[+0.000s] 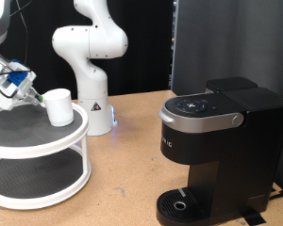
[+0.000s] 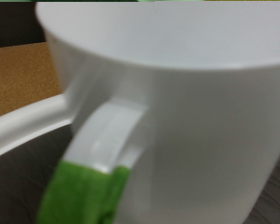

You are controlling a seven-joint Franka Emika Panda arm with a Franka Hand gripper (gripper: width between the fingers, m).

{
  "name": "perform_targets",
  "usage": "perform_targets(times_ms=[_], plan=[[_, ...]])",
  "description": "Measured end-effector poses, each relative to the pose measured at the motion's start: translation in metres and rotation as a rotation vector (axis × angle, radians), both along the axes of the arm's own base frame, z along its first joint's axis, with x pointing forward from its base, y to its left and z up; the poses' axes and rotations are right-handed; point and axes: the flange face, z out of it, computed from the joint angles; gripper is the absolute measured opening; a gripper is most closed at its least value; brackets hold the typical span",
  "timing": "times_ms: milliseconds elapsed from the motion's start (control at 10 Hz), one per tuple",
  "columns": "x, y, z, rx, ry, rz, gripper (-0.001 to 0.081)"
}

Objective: Make a cup of coffee with the keurig machine

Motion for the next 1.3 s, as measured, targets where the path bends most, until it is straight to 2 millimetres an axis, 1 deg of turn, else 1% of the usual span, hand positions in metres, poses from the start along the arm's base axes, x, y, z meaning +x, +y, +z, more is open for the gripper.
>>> perform_targets(times_ms=[100, 200, 500, 700, 900, 1200, 1300], plan=[[-0.001, -0.001, 0.000, 0.000, 0.000, -0.002, 0.0087], [-0.001, -0.001, 0.000, 0.000, -0.001, -0.004, 0.0066], [-0.001, -0.002, 0.001, 0.000, -0.001, -0.005, 0.0066], [-0.001, -0.001, 0.006, 0.023, 0.006, -0.001, 0.0066], [0.003, 0.000, 0.024, 0.054, 0.011, 0.003, 0.0066], [0.009, -0.004, 0.066, 0.054, 0.014, 0.011, 0.0066], [0.009, -0.004, 0.074, 0.039, 0.023, 0.018, 0.0066]])
